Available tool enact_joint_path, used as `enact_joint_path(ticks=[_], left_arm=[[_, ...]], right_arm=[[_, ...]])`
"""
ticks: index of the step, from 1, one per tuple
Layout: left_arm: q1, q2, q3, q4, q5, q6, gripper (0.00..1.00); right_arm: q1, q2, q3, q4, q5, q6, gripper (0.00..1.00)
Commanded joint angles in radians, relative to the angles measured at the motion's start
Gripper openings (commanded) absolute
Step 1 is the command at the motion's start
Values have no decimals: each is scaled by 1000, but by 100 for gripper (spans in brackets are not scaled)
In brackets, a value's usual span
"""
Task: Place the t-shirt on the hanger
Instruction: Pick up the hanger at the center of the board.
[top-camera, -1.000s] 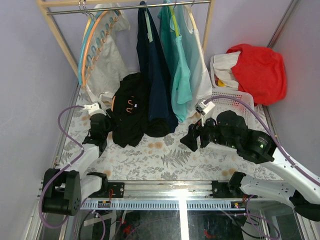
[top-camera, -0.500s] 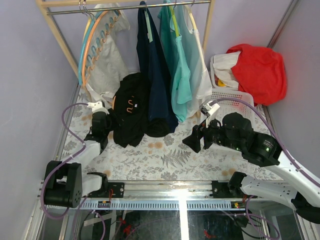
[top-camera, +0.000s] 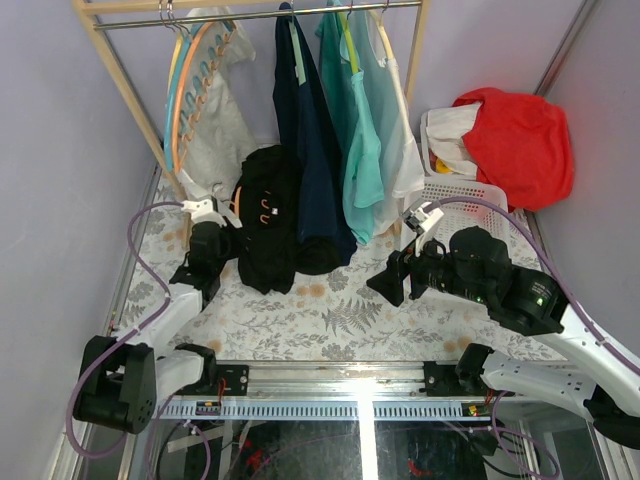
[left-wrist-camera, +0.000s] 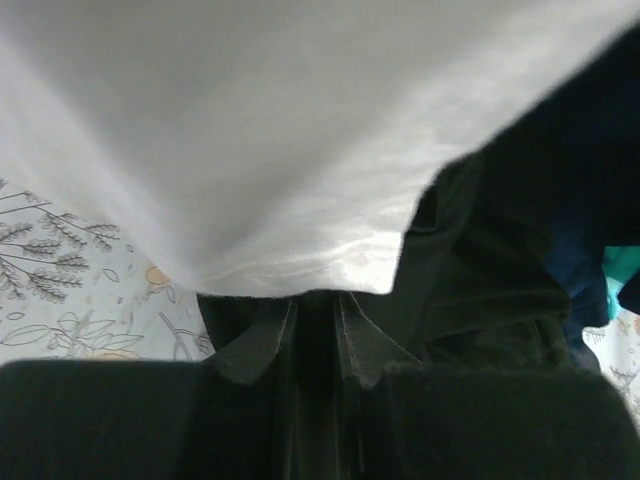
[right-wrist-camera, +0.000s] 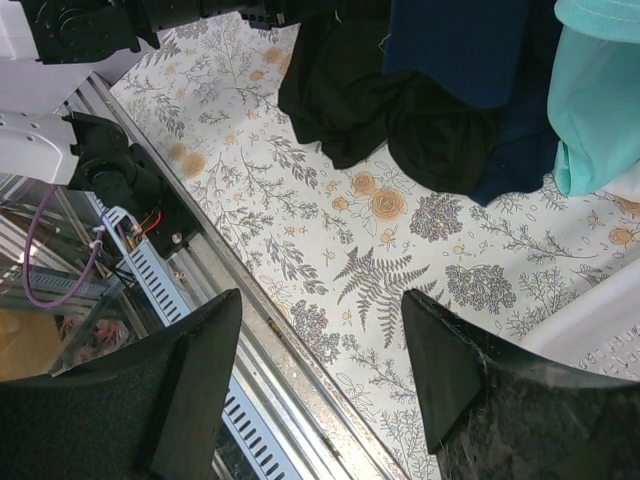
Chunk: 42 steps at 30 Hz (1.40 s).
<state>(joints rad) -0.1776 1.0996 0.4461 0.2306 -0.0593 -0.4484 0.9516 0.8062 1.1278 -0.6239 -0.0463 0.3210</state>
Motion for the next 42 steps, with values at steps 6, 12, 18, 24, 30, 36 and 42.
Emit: enact_joint_path(ticks=[6,12,18,24,30,36,42], left_arm=[[-192,-50,121,-107,-208,-11,3],[-312,-54,164,-168,-340,-14,3],[-380,-58,240,-255,-447,-18,3],[-446,-62,406,-414,-537,24,3],[-460,-126,520,-551,-500,27,4],[-466,-131,673,-613,-483,48,4],[-499,24,970,-713,-536,141,4]], right_arm=[[-3,-21,7,12,-15,-5,72],[-3,-34,3,9,-14,-1,72],[-3,-48,-6,8,-7,1,72],[-3,-54,-6,6,-5,2,72],[-3,-47,-6,29,-24,7,72],[-3,21,37,87,-69,15,72],[-3,27,44,102,-84,21,72]])
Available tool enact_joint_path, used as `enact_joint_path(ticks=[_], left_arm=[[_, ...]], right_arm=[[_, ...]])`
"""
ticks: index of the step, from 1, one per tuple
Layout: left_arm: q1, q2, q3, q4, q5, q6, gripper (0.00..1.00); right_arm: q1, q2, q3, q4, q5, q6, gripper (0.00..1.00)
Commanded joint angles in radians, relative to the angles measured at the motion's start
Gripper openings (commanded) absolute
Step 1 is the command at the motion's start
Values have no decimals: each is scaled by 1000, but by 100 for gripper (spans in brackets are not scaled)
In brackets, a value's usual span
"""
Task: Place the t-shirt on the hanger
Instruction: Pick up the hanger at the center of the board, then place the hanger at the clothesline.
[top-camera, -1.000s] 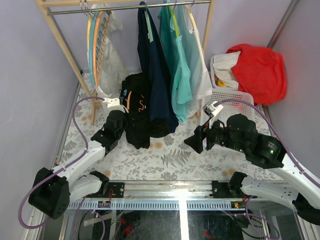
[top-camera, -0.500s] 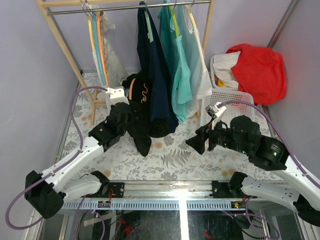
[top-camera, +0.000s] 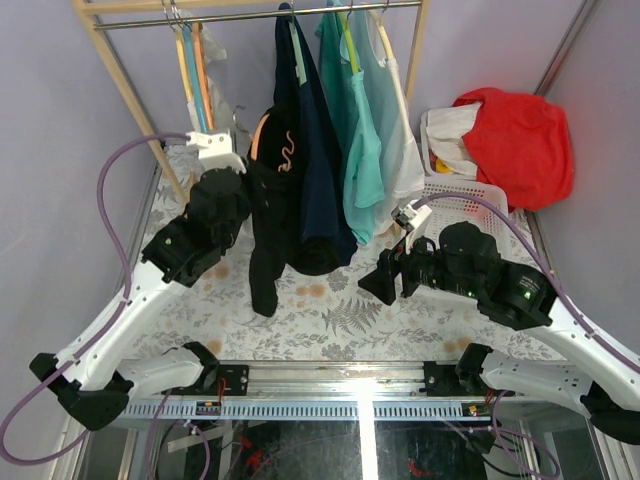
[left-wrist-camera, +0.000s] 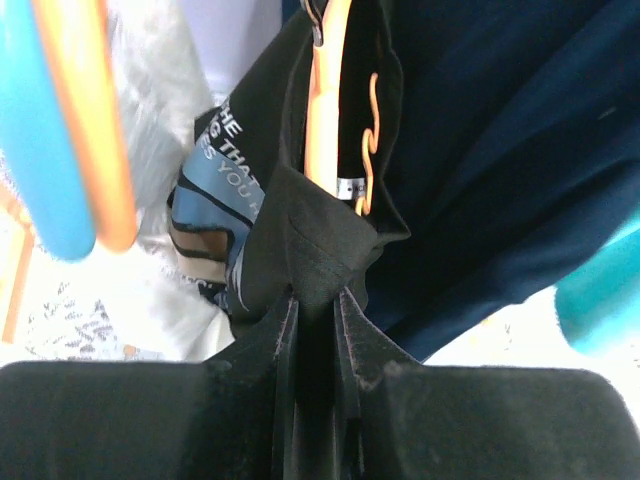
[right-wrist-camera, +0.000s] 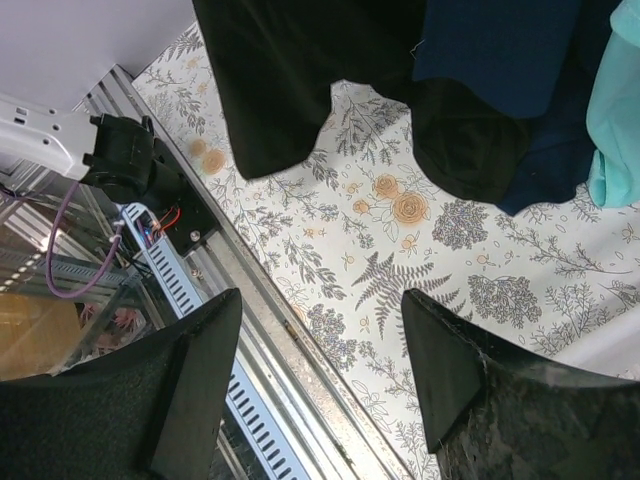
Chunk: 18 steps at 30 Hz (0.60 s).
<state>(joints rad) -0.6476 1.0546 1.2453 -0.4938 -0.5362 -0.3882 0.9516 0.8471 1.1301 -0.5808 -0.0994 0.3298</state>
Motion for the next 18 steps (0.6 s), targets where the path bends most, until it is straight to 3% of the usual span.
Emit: enact_joint_path(ticks=[1,10,18], left_arm=[[-31,93,213,6,-70,105,4],[-33,282,500,-15,-120,311,4],[-34,276,525,161,-154,450,3]], right_arm=[[-4,-19,40,58,-31,14,72],[-3,-67,10,40,-13,16,72],[-4,-91,-23,24,20,-9,72]])
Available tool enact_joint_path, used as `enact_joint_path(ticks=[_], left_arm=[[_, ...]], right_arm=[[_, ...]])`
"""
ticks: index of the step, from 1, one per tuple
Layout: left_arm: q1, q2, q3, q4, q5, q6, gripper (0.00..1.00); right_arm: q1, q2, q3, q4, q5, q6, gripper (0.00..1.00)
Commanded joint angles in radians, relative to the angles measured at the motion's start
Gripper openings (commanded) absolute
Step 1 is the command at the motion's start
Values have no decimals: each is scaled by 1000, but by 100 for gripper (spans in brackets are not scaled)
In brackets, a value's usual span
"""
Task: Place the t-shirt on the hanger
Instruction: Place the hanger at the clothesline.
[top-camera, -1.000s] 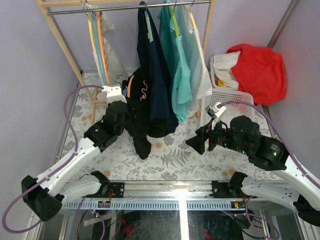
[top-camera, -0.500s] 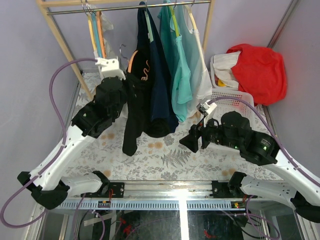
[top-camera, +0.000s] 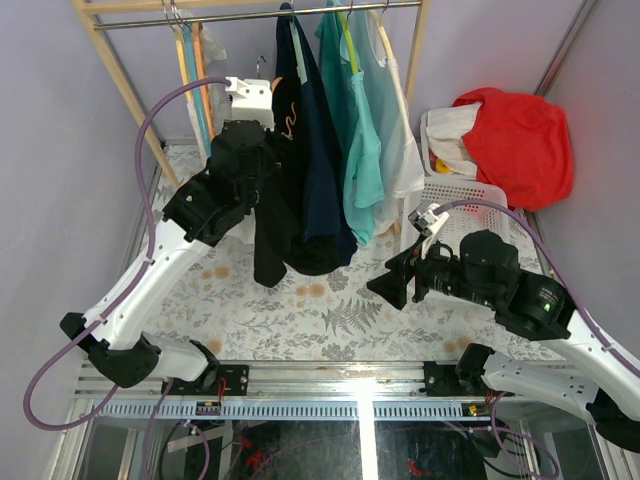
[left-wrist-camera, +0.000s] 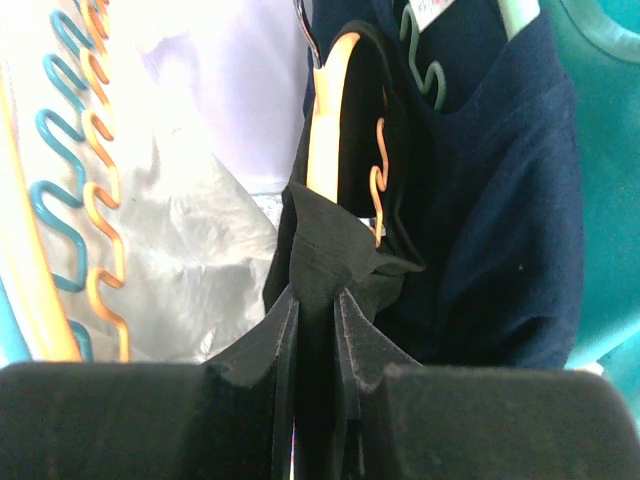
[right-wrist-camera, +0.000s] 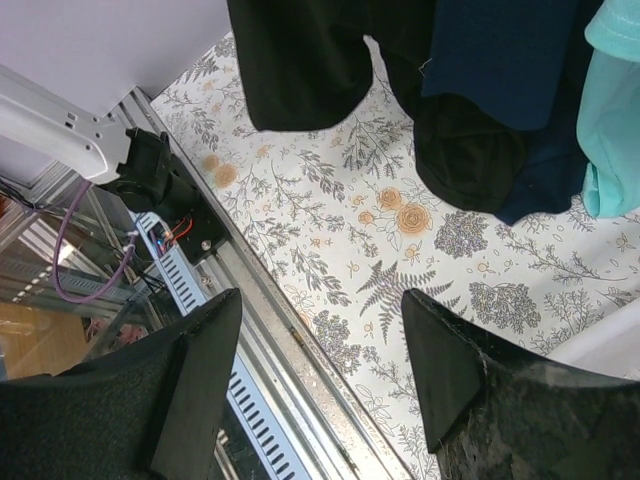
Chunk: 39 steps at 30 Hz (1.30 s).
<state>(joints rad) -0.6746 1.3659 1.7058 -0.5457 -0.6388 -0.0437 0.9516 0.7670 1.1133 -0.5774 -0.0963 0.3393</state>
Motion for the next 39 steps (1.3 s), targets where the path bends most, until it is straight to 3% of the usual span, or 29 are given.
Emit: enact_joint_path(ticks=[1,7,14,26,39], left_arm=[[-6,-44,63,228,-51,118,3],[-6,-104,44,347,-26,201,3],[9,-14,190,348,10,265,3],[124,173,462,166,113,172,4],[259,256,528,77,230,76,6]], right_arm=[[-4,-12,-8,19,19,-23,72],[-3,-13,-21,24,26,-37,72],[-3,-13,-40,34,23,-37,72],[-3,-24,-77,47,26,-38,72],[-3,-26,-119,70,13,-37,72]])
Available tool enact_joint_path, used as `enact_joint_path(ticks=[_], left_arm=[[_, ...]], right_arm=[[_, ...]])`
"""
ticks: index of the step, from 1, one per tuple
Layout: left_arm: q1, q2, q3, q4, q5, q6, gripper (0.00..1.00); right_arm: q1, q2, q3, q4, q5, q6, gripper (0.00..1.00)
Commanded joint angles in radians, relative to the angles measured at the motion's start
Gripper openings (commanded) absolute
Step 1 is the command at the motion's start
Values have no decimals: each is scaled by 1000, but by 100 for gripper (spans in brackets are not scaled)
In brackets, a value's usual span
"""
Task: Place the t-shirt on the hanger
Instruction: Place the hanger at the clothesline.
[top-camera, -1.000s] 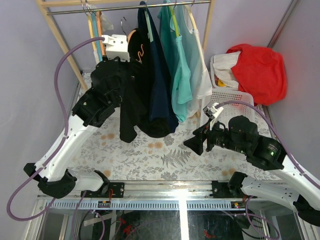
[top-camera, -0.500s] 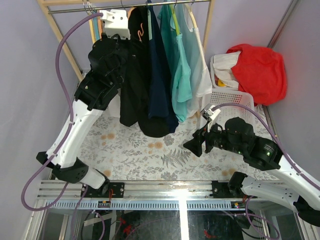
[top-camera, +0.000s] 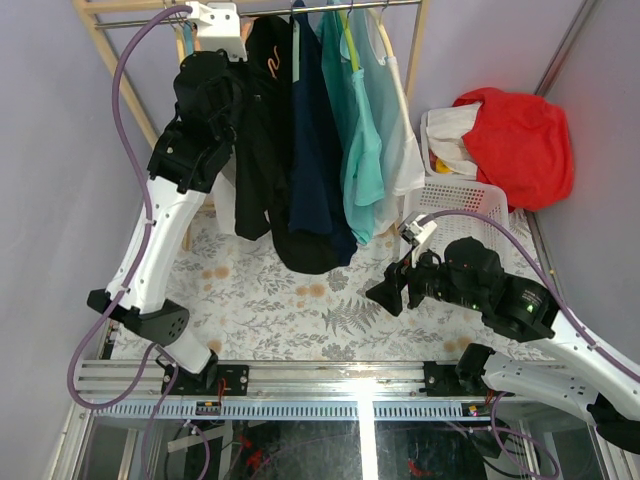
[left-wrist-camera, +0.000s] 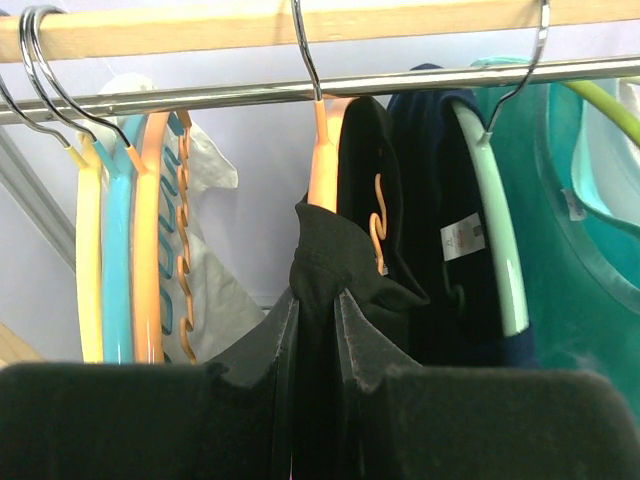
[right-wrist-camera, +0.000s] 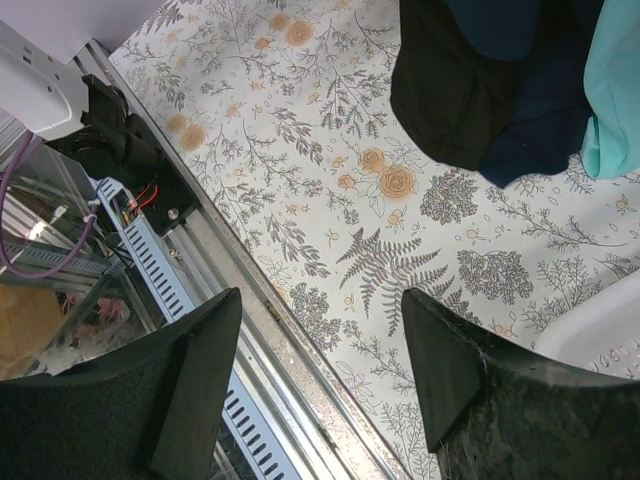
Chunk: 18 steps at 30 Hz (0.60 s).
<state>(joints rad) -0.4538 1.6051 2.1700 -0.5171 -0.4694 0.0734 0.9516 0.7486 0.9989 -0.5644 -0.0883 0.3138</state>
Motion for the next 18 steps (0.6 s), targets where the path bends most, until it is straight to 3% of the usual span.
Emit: enact_joint_path(ticks=[1,8,18], left_arm=[[49,24,68,47,74,-49,6],[104,59,79,13,144,-84,6],[102,-40,-122,68,235,-151,7]], right_arm=[[-3,-8,-9,61,4,-11,72],[-3,0,-28,77,7,-14,72],[-3,15,-38,90,14,-24,72]])
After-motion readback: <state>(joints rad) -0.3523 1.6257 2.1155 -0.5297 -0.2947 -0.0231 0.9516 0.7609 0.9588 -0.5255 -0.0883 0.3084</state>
